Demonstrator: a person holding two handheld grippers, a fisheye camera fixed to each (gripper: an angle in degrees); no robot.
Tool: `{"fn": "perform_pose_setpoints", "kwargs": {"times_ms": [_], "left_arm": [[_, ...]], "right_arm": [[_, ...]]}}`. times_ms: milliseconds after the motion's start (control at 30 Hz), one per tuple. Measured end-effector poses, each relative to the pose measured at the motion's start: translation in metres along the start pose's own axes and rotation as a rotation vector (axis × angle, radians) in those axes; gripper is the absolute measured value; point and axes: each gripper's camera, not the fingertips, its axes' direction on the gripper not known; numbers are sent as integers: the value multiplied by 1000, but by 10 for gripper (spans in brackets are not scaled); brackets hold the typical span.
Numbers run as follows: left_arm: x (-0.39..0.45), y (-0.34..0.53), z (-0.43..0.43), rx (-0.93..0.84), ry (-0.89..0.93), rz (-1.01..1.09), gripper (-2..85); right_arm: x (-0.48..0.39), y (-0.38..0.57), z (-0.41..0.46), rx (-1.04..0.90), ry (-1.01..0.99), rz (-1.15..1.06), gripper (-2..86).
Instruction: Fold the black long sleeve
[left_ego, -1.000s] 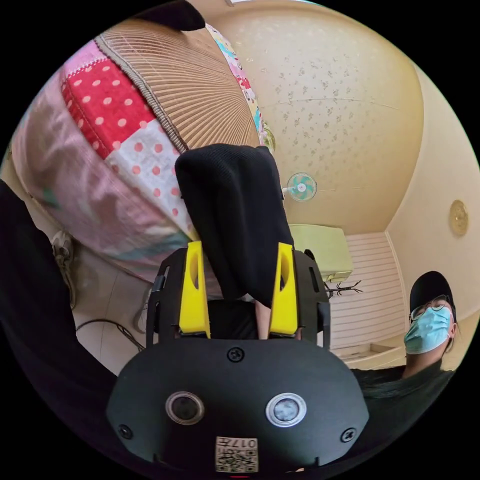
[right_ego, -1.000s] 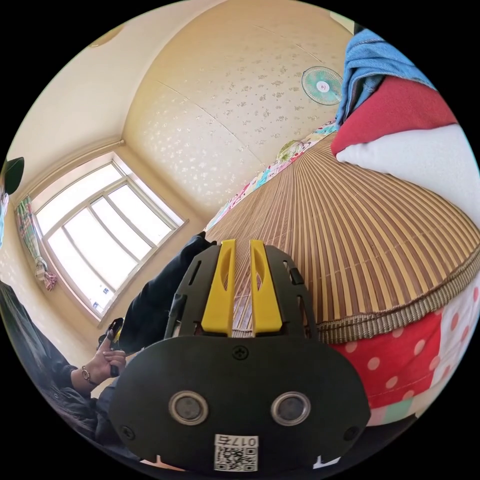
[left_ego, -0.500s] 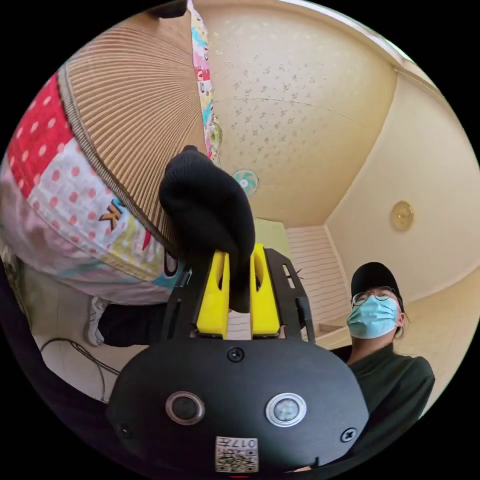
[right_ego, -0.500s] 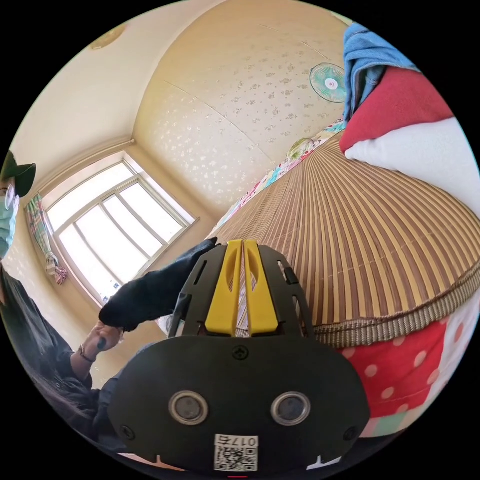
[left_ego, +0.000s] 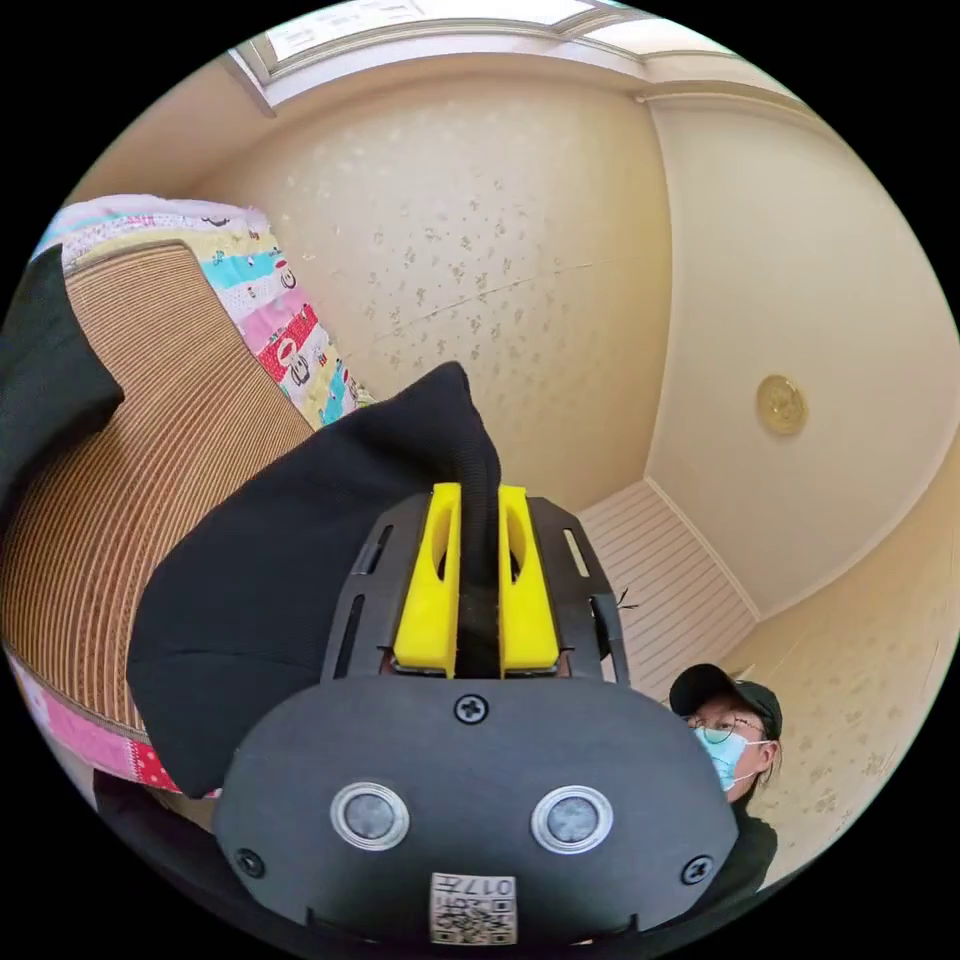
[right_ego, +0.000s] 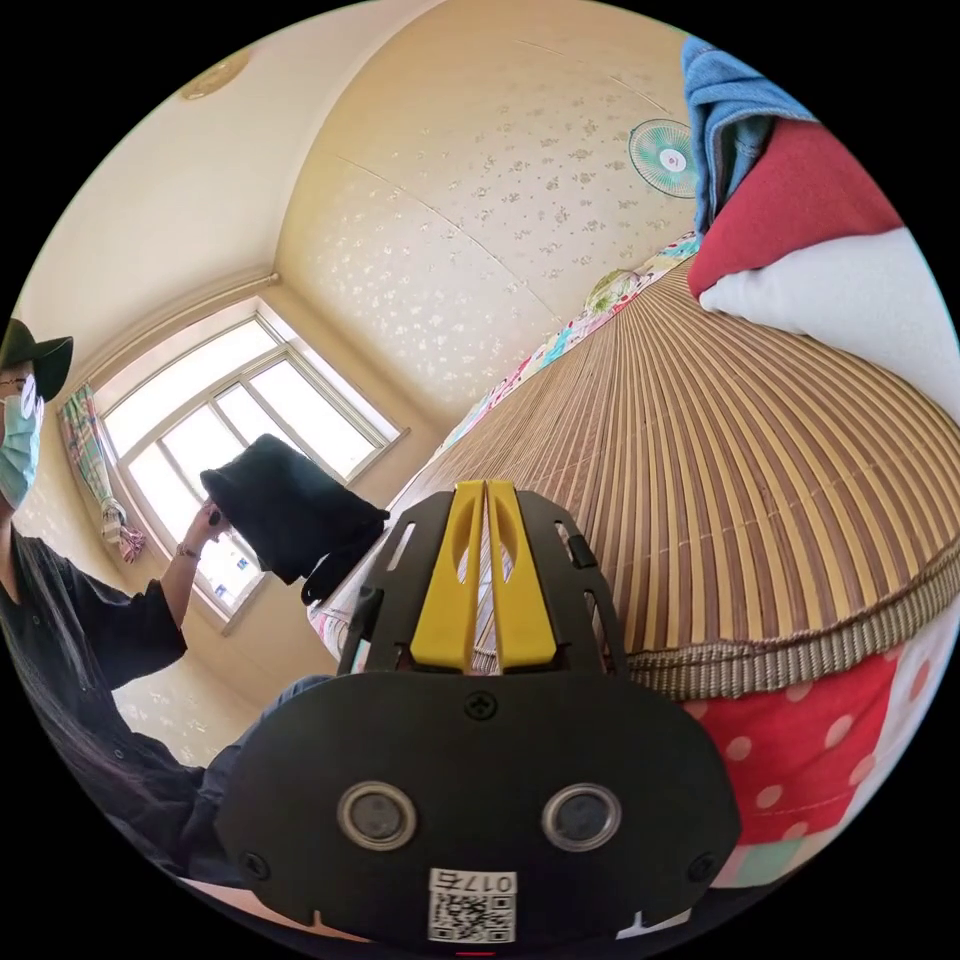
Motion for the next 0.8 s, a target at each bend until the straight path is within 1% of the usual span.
{"fn": "perform_pose_setpoints", "kwargs": {"times_ms": [67, 100, 167, 200, 233, 267, 333, 400, 433, 467, 500, 533, 567, 633, 700, 767, 800], "left_arm": [[-3, -35, -50, 165, 20, -50, 61], [-5, -43, -64, 204, 21, -51, 60], [-19, -70, -125, 356, -9, -18, 60], [-26, -73, -142, 405, -22, -20, 60], [-44, -72, -176, 504, -39, -42, 60], [-69, -62, -208, 587, -56, -79, 60], [-113, -33, -247, 662, -108, -176, 62], [-158, 6, -276, 684, -195, -308, 62], [-184, 40, -291, 721, -221, -380, 61], [-207, 74, -305, 781, -180, -425, 59], [-219, 89, -310, 799, -140, -443, 55], [-236, 111, -315, 821, -47, -439, 47], [-246, 126, -317, 825, -1, -432, 28], [-246, 134, -315, 777, -25, -427, 16], [-239, 125, -305, 670, -41, -371, 32], [-220, 117, -281, 511, -68, -319, 78], [-214, 118, -274, 477, -85, -300, 79]], "right_arm": [[-2, 2, 0, -2, 5, 3, 5], [-3, 3, 0, -2, 9, 5, 5], [-4, 5, 0, -5, 13, 9, 5], [-5, 7, 1, -6, 13, 10, 5], [-6, 8, 1, -8, 13, 12, 5], [-7, 8, 1, -9, 15, 12, 5], [-10, 11, 2, -10, 20, 15, 5], [-12, 13, 4, -10, 24, 17, 5], [-13, 14, 5, -11, 29, 19, 5], [-14, 15, 5, -12, 31, 20, 5], [-16, 16, 7, -14, 33, 23, 4], [-17, 18, 8, -16, 33, 25, 4], [-17, 18, 9, -16, 34, 26, 4], [-20, 21, 12, -20, 37, 29, 4], [-23, 23, 15, -21, 39, 32, 4], [-25, 25, 18, -21, 40, 33, 4], [-27, 26, 20, -21, 40, 34, 4]]}}
